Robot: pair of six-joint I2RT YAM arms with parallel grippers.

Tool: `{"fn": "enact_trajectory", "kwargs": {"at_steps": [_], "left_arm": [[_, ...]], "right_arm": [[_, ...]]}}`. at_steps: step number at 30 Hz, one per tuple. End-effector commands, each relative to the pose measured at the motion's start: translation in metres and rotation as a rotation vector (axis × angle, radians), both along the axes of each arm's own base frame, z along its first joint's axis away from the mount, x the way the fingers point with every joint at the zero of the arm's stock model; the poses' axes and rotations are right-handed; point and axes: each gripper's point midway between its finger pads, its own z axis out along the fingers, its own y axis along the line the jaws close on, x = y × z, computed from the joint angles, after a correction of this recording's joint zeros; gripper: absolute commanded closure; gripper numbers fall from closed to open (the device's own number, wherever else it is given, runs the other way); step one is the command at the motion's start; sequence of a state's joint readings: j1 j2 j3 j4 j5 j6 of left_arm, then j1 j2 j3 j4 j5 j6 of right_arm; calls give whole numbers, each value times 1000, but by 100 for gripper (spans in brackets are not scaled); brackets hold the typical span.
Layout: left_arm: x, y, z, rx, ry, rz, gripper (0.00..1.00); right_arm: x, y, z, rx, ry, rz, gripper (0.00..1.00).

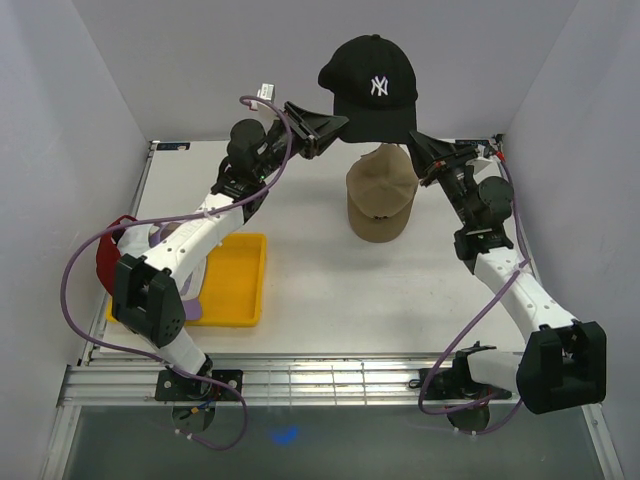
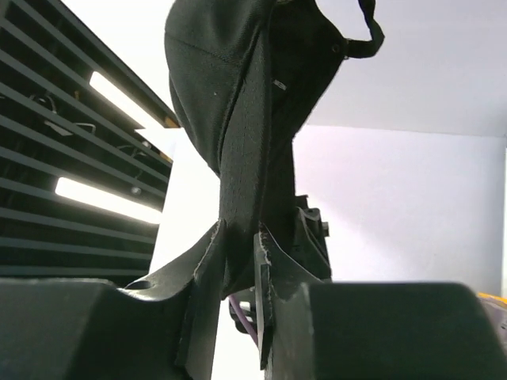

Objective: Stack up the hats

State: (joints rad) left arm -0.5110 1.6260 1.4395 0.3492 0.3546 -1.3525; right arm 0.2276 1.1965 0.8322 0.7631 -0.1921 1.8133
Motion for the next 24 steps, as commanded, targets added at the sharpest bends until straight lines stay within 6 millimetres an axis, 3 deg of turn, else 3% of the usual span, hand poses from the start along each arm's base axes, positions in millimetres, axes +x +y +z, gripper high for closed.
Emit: {"fn": "enact_trajectory", "kwargs": {"at_steps": [1,10,24], "left_arm": [[-36,-21,7,11,7,-170,100],[-30,-31,-11,3,91,-240,100],[-29,-36,-26,-30,156,-287,100]], "right_arm": [[-27,33,7,-123,-89,194,75],[-14,22,3,-157,-88,189,66],[2,15,14,-111,-142,204,58]]}}
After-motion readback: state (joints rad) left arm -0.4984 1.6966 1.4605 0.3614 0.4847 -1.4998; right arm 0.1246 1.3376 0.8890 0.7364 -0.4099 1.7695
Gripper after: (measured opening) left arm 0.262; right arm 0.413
